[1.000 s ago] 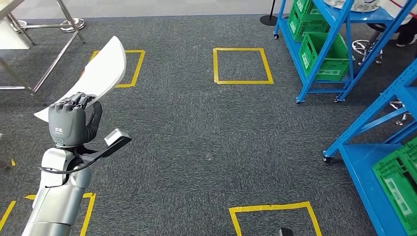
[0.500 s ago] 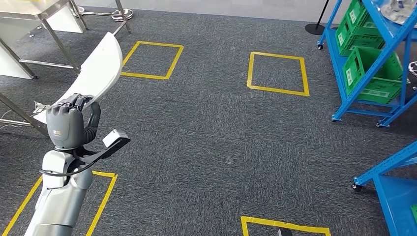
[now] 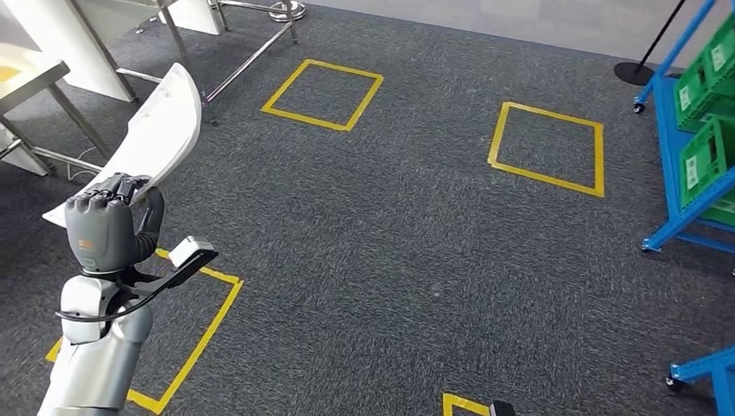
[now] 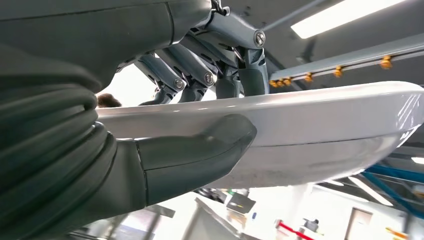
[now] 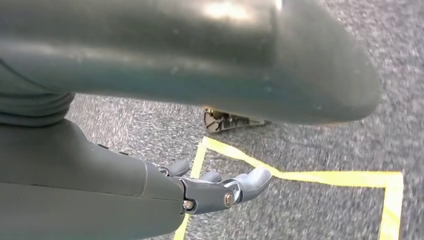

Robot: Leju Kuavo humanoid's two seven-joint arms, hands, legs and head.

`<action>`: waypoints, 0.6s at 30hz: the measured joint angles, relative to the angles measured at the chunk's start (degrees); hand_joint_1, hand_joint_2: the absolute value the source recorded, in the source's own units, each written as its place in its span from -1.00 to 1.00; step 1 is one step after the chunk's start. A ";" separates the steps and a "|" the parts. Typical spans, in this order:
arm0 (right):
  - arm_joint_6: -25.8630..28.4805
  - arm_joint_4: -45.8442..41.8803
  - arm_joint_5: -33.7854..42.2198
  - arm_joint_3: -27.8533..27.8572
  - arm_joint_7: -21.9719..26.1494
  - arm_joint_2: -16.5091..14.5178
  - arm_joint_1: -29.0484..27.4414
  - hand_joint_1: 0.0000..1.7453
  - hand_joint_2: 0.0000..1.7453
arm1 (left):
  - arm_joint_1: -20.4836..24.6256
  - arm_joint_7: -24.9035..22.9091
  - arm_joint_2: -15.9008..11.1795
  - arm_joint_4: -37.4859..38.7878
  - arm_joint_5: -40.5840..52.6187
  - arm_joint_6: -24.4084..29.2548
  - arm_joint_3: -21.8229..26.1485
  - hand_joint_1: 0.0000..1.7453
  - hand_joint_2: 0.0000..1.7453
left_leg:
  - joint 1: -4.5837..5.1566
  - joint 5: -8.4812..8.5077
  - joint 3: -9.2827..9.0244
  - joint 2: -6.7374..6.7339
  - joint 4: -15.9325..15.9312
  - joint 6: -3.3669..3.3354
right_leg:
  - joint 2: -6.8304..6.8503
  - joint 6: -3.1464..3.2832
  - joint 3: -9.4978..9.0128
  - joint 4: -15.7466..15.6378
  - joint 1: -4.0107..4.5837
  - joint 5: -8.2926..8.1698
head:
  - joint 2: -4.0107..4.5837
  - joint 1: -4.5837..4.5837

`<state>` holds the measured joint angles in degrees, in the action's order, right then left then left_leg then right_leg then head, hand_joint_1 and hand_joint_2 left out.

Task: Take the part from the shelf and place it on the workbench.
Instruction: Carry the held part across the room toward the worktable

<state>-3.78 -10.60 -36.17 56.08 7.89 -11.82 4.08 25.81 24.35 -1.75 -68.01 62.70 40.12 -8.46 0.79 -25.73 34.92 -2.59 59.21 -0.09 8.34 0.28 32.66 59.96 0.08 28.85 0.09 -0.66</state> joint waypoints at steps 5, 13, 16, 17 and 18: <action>-0.01 0.00 -0.02 -0.02 -0.03 0.00 -0.17 -1.00 -1.00 | 0.04 -0.08 0.10 -0.32 0.16 0.05 0.05 1.00 1.00 | -0.79 0.45 -0.21 3.73 -0.45 -0.96 | -7.93 -1.17 6.06 12.48 -0.52 5.81 | 0.00 0.38; -0.51 0.00 -1.15 -0.11 0.03 0.02 -0.03 -1.00 -1.00 | -0.49 0.74 0.08 -0.94 0.48 0.05 1.61 1.00 1.00 | -1.24 0.18 0.61 10.26 0.65 0.78 | -13.23 -1.00 1.91 0.61 -1.27 -1.20 | 0.00 0.38; -0.68 0.00 -1.51 -0.19 0.03 0.02 0.15 -1.00 -1.00 | -0.70 1.66 -0.50 -1.03 -1.39 0.05 2.68 1.00 1.00 | -1.40 0.28 1.30 10.31 0.79 1.95 | -10.95 0.23 1.54 0.01 -1.16 -1.60 | 0.00 0.28; -0.71 0.00 -1.58 -0.20 0.01 0.04 0.16 -1.00 -1.00 | -0.70 1.95 -0.71 -1.02 -2.16 0.05 2.95 1.00 1.00 | -1.31 -0.51 2.05 8.66 2.14 2.18 | -10.16 0.69 1.43 -0.23 -1.19 -1.71 | 0.00 0.13; -0.69 0.00 -1.56 -0.20 -0.02 0.07 0.12 -1.00 -1.00 | -0.64 2.20 -0.85 -0.97 -2.80 0.05 3.11 1.00 1.00 | -1.24 -1.88 3.19 6.54 4.61 2.31 | -9.50 1.02 1.37 -0.37 -1.14 -1.74 | 0.00 -0.01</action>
<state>-4.47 -10.60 -37.74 55.89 7.87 -11.75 4.20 25.17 26.55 -2.60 -68.98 59.89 40.17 -5.35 -0.44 -27.61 38.11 3.95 63.82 2.21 -1.15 1.30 34.03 59.59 -1.06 27.11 0.09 -0.68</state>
